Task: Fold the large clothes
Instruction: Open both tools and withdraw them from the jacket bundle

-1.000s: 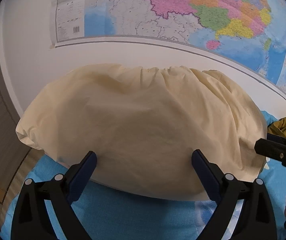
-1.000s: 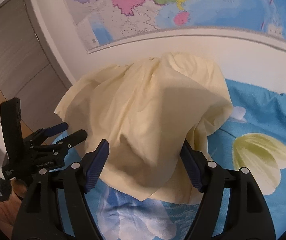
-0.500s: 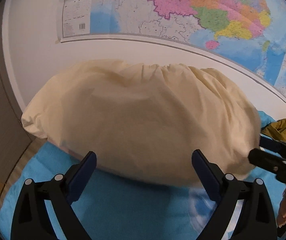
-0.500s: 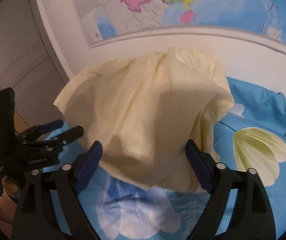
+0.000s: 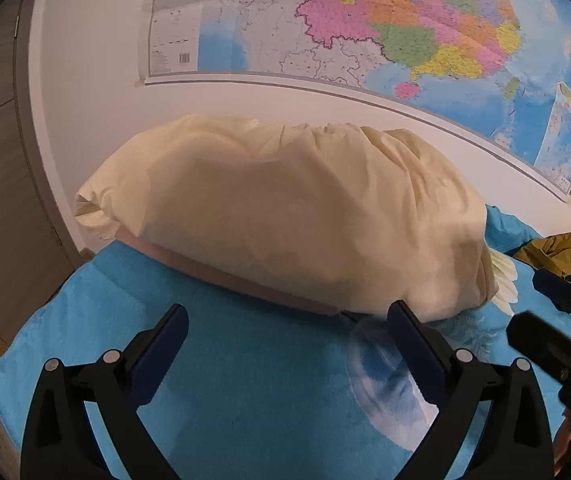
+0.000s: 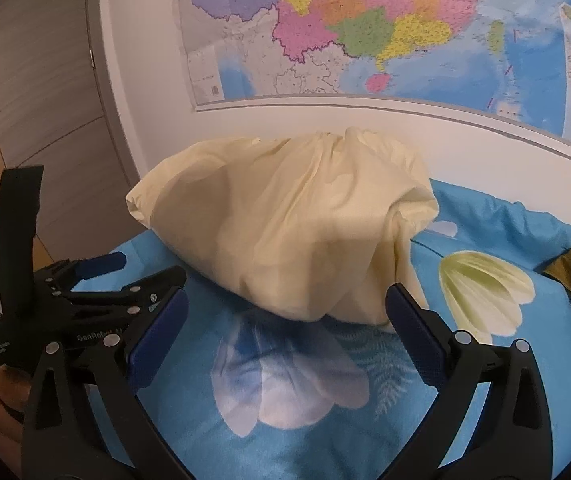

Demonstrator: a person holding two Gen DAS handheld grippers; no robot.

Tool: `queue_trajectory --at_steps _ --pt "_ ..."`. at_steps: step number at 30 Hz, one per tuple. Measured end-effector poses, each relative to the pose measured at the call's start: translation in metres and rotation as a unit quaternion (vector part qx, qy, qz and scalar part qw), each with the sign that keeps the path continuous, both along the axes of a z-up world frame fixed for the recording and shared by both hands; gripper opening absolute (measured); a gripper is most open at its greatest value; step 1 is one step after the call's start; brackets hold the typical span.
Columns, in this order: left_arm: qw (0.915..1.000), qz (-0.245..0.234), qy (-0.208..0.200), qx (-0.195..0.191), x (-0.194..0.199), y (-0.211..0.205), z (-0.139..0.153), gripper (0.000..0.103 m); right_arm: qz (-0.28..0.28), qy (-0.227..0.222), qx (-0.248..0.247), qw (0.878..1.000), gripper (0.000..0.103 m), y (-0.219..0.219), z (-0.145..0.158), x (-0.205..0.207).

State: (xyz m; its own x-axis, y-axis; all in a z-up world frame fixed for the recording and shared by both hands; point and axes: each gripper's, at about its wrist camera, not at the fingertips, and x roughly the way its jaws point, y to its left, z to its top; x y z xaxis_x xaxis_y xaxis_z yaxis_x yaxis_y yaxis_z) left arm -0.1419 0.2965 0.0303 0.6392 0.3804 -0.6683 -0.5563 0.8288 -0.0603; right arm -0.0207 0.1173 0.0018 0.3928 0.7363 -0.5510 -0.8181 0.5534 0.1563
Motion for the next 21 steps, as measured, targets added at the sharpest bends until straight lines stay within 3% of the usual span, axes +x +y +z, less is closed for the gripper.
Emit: queue_trajectory --at_steps 15,21 --pt "0.9991 0.022 -0.008 0.035 -0.018 -0.019 0.011 0.096 -0.014 -0.014 0.0 1.0 0.098 -0.017 -0.004 -0.025" --pt "0.999 0.029 -0.009 0.033 -0.023 -0.022 0.014 0.096 -0.014 -0.014 0.001 1.0 0.098 -0.022 -0.003 -0.029"
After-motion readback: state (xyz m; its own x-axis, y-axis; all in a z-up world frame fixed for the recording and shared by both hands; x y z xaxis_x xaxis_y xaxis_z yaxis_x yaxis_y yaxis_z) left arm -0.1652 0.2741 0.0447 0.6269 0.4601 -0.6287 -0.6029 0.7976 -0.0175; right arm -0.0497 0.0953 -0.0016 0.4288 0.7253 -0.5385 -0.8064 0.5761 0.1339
